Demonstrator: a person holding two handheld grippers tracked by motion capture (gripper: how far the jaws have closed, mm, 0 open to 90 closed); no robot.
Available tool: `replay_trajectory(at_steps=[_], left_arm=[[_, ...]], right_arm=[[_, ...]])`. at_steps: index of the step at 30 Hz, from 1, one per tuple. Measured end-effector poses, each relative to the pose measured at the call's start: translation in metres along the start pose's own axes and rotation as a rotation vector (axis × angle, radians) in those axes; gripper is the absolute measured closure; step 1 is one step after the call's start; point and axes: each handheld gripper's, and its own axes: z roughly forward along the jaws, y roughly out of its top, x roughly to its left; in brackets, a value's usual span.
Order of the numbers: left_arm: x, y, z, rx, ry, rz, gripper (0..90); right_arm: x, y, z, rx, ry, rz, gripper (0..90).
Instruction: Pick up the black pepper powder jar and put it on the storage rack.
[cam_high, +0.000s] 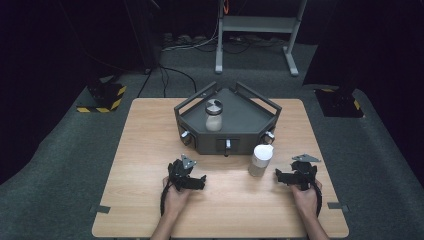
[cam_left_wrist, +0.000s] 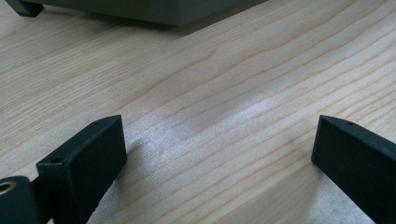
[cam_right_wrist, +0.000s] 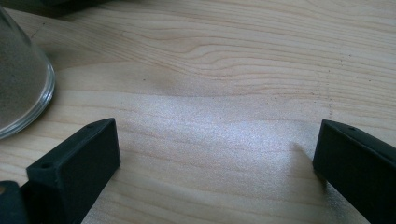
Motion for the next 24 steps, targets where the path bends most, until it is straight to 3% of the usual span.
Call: replay_trajectory(at_steps=[19,24], left_arm=[[-0.0001,0.0,0.0,0.0,0.0,0.0,3.2],[-0.0001,0.0,0.0,0.0,0.0,0.0,3.2]], right_arm=[[0.0025,0.0052,-0.0013,0.021,-0.001,-0.008,0.5],[0.0037,0.002,-0.008,-0.003,0.021,-0.019,0.5]])
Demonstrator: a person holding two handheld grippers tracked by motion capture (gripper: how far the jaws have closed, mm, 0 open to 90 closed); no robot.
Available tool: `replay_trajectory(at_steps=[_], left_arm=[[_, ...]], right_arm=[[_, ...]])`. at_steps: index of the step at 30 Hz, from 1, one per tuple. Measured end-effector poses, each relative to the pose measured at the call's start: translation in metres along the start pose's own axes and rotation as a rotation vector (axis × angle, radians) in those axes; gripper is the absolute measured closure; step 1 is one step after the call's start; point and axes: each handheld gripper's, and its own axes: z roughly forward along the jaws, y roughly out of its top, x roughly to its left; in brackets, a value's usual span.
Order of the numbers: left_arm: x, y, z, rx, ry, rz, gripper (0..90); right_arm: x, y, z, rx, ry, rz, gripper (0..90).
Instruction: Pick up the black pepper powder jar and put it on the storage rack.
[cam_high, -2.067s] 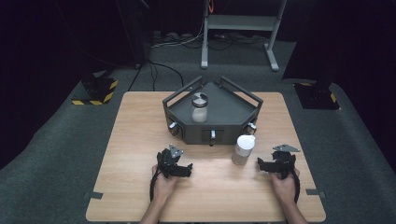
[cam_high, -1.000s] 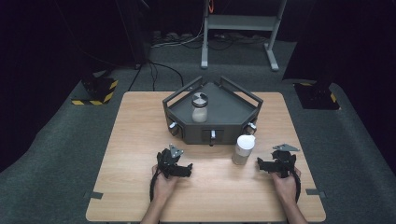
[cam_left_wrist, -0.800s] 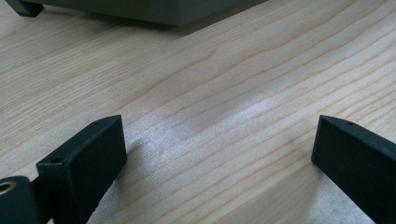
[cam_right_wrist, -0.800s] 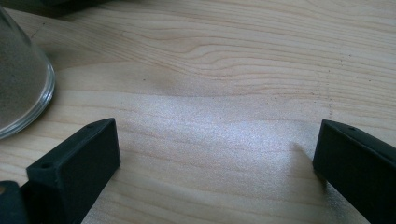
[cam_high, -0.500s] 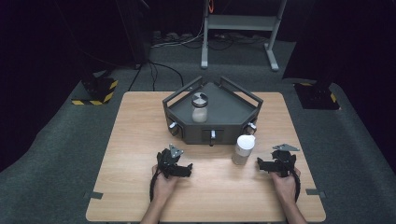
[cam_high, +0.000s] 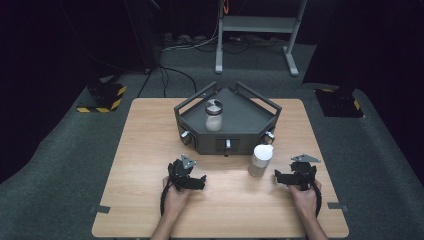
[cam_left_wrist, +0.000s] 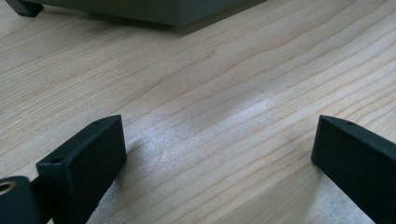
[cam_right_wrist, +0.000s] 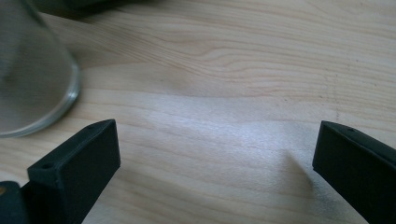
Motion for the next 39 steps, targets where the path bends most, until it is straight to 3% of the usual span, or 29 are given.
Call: replay_trajectory(at_steps=[7,23,32,39], left_arm=[[0.0,0.0,0.0,0.001,0.0,0.0,3.2],[0.0,0.0,0.0,0.001,0.001,0.001,3.2],[0.0,0.0,0.0,0.0,0.001,0.0,3.2],[0.0,0.0,0.0,0.0,0.001,0.001,3.2]], right_arm=[[0.007,-0.002,-0.008,-0.027,0.052,-0.046,0.5],[0.018,-0.005,-0.01,-0.063,0.182,-0.098,2.4],[0.023,-0.002,-0.005,-0.084,0.22,-0.092,4.4],[0.029,0.0,-0.004,-0.117,0.217,-0.082,8.4]])
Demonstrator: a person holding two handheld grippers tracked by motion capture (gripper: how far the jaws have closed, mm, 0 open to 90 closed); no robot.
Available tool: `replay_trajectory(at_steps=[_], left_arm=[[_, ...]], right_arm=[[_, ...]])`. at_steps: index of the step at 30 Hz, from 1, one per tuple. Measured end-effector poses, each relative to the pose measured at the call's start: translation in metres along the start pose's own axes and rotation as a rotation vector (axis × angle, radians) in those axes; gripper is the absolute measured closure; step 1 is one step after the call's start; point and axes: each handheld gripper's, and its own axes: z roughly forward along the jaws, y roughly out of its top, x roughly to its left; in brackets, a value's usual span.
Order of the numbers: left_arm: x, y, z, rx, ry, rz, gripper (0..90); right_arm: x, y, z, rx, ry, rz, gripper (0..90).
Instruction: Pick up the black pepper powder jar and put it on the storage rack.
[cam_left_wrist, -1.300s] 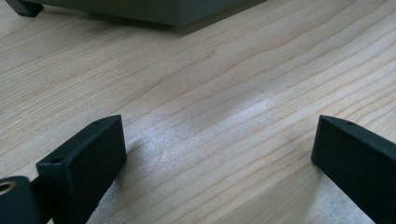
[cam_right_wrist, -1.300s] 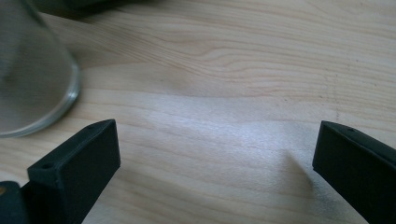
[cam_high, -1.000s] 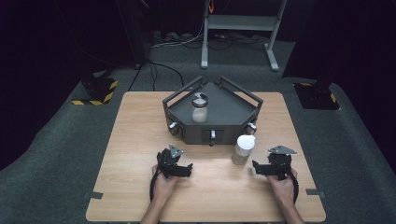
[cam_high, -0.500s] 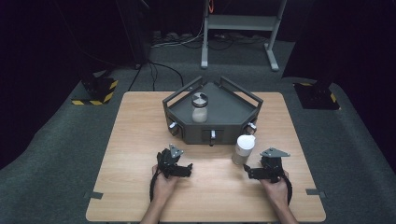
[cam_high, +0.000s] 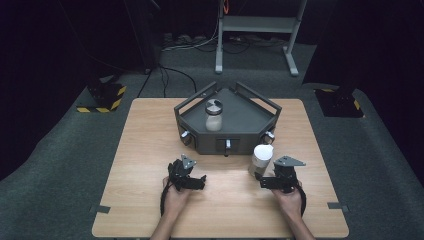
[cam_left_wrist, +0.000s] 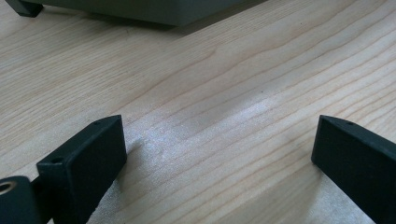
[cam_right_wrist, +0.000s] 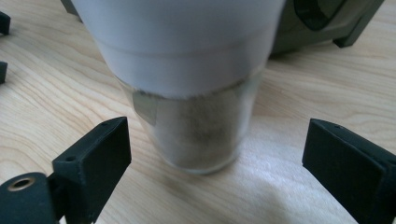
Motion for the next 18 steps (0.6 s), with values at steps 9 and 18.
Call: replay_trajectory(at_steps=[9,18], left_arm=[[0.0,0.0,0.0,0.0,0.0,0.0,3.3],[0.0,0.0,0.0,0.0,0.001,0.001,3.3]], right_arm=[[0.004,0.002,0.007,-0.01,-0.006,-0.002,11.4],[0.007,0.005,0.012,-0.012,-0.014,-0.006,13.9]])
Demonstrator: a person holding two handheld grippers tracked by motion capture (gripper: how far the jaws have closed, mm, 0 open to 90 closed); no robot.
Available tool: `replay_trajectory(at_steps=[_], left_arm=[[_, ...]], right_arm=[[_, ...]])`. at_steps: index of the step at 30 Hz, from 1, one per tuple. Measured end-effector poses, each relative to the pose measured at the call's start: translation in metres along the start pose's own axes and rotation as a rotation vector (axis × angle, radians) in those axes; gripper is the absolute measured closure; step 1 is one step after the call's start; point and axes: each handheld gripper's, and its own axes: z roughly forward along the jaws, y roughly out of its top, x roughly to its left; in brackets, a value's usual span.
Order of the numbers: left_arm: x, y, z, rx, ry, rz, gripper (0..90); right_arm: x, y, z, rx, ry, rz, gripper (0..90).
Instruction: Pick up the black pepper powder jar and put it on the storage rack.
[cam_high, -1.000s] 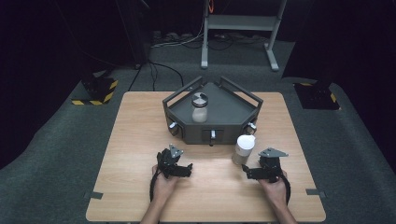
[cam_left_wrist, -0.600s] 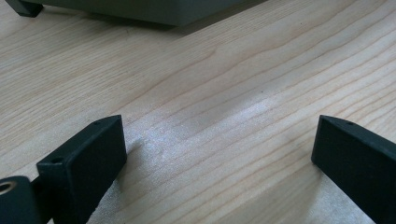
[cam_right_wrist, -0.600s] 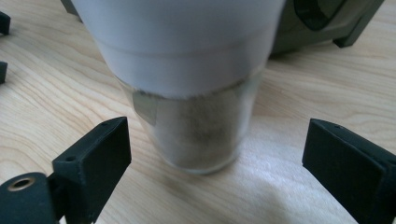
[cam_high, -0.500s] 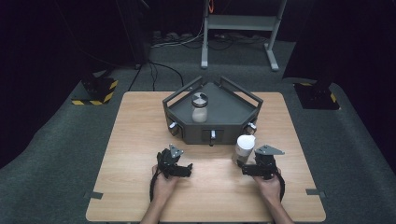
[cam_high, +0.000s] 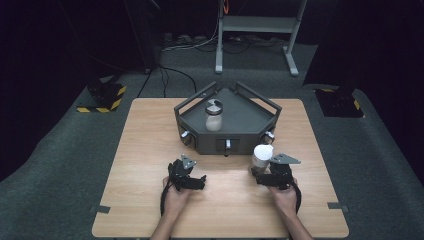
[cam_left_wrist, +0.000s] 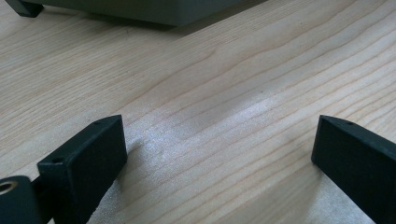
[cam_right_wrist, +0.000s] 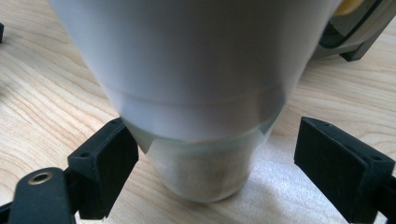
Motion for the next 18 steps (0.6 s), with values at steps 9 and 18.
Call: replay_trajectory(at_steps=[9,18], left_arm=[[0.0,0.0,0.0,0.0,0.0,0.0,3.3],[0.0,0.0001,0.0,0.0,0.0,0.001,3.3]], right_arm=[[0.0025,0.0037,0.0033,-0.011,0.004,-0.007,17.5],[0.0031,0.0045,0.0065,-0.019,0.011,-0.007,23.8]])
